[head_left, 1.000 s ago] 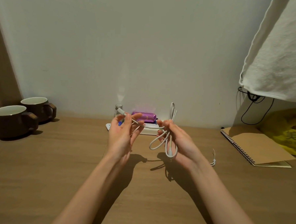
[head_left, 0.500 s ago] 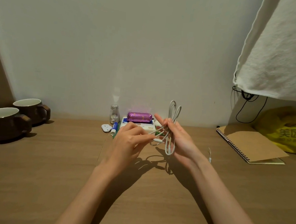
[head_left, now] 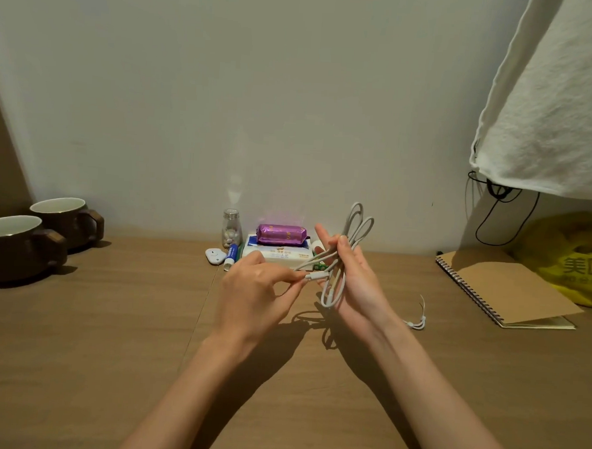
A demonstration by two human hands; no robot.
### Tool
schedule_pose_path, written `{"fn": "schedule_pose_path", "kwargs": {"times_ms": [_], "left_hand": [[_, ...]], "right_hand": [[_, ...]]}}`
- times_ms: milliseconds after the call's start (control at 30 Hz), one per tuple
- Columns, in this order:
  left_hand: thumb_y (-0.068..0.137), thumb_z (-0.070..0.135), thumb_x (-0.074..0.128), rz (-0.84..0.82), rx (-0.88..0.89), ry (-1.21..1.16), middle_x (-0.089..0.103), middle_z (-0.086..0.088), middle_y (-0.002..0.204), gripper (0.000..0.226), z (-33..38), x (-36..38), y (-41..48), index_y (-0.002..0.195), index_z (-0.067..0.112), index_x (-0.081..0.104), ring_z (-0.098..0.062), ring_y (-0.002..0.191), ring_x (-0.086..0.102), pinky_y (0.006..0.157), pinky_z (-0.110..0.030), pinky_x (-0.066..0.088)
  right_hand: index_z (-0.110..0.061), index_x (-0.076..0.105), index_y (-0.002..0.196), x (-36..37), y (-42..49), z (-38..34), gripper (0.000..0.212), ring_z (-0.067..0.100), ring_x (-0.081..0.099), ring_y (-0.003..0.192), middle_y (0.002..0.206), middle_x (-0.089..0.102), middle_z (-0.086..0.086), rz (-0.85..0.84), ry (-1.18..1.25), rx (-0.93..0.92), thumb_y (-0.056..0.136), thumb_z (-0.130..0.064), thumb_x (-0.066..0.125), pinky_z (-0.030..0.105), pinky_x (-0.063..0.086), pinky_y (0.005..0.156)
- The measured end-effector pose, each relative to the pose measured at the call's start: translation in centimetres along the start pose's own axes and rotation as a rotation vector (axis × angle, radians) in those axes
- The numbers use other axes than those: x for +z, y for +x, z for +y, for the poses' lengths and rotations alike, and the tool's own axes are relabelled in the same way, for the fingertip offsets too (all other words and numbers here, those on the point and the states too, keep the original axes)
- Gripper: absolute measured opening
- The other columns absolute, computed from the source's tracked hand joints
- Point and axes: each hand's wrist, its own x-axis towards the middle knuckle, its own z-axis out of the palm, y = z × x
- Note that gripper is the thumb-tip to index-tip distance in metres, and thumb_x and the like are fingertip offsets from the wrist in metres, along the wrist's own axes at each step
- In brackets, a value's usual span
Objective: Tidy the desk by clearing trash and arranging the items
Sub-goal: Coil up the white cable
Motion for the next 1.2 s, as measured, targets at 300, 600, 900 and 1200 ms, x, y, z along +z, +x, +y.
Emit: {"fn": "schedule_pose_path", "kwargs": {"times_ms": [300,600,900,1200], "left_hand": [[0.079,0.034,0.070,0.071,0.130,0.199,0.066,0.010,0.057,0.012,-0.6,0.1,-0.2,0.075,0.025,0.077,-0.009,0.058,0.037,0.044,-0.027,0.037],[0.076,0.030,0.074,0.253,0.038,0.104,0.066,0.004,0.060,0.012,-0.4,0.5,-0.5,0.077,0.019,0.076,-0.007,0.060,0.041,0.051,-0.023,0.034],[0.072,0.025,0.078,0.364,-0.292,-0.303,0.063,0.021,0.073,0.023,1.0,0.9,-0.5,0.093,0.027,0.072,-0.012,0.075,0.053,0.061,-0.032,0.048],[0.061,0.029,0.086,0.295,-0.365,-0.365,0.049,0.006,0.095,0.020,0.8,0.8,-0.2,0.072,0.025,0.069,-0.008,0.090,0.048,0.076,-0.015,0.047]], "right_hand": [[-0.017,0.055,0.102,0.1,0.0,0.5,0.020,0.014,0.051,0.127,0.128,0.063,-0.008,0.018,-0.104,-0.045,0.101,-0.026,0.037,0.052,0.024,0.117],[-0.020,0.055,0.104,0.7,-0.2,1.2,0.019,0.017,0.056,0.124,0.127,0.065,-0.004,-0.011,-0.016,-0.011,0.102,-0.026,0.037,0.051,0.029,0.114],[-0.014,0.047,0.116,1.2,-0.2,1.2,0.018,0.029,0.059,0.121,0.129,0.062,0.016,-0.093,0.278,0.087,0.099,-0.020,0.040,0.042,0.047,0.101],[-0.011,0.053,0.101,1.0,-0.1,1.6,0.018,0.026,0.066,0.110,0.115,0.069,0.016,-0.007,0.028,-0.034,0.102,-0.019,0.037,0.043,0.049,0.100]]}}
